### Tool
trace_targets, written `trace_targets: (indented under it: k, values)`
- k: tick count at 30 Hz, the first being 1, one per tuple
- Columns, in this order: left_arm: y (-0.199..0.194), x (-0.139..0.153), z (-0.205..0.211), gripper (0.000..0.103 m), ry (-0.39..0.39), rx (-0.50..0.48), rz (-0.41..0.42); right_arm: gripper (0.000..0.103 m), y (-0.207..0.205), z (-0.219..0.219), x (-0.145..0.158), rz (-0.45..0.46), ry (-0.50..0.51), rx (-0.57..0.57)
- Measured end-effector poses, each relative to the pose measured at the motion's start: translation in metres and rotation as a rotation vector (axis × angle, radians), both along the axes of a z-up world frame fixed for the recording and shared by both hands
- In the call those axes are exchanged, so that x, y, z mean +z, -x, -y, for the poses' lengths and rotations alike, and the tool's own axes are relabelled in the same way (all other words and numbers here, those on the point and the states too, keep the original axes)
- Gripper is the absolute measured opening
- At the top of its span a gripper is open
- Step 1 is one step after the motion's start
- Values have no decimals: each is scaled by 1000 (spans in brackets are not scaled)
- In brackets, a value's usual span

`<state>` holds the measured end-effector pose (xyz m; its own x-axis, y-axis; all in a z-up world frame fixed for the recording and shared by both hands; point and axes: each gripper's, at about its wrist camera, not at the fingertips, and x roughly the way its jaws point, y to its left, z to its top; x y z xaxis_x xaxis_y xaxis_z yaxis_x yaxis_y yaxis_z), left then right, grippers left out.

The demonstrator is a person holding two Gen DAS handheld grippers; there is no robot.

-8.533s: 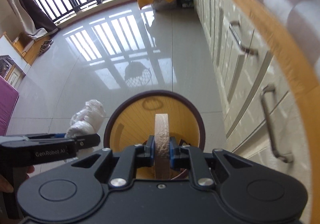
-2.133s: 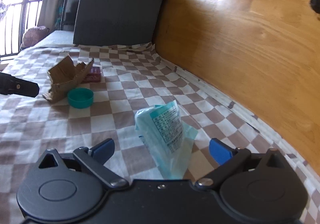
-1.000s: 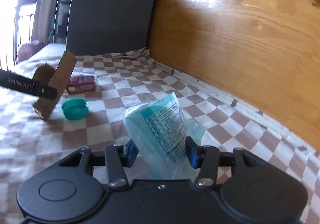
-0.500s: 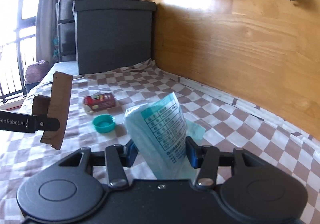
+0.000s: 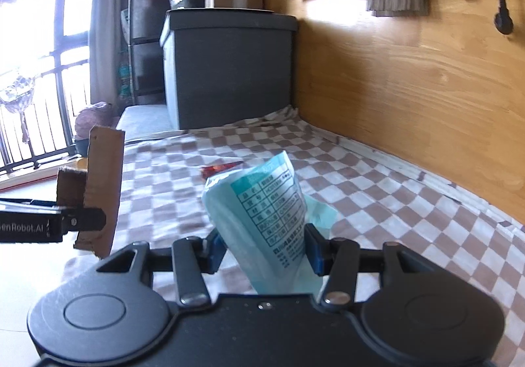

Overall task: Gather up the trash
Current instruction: 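Carry the cardboard and tissue packet with both tools over the wastebasket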

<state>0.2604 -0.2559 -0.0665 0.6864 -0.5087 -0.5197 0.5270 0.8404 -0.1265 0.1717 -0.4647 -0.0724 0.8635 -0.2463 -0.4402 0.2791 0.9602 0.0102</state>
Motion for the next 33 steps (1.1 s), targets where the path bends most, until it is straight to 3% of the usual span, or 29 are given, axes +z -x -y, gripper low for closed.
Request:
trace_targets:
  k: [18,33]
  values:
    - [-4,-7,-142,54,31,211,-33,50,-40,-121,1,-41,-7,192]
    - [-4,-51,-246,54,52,371,-124,50,-76,-230,-26,-122,-21,370]
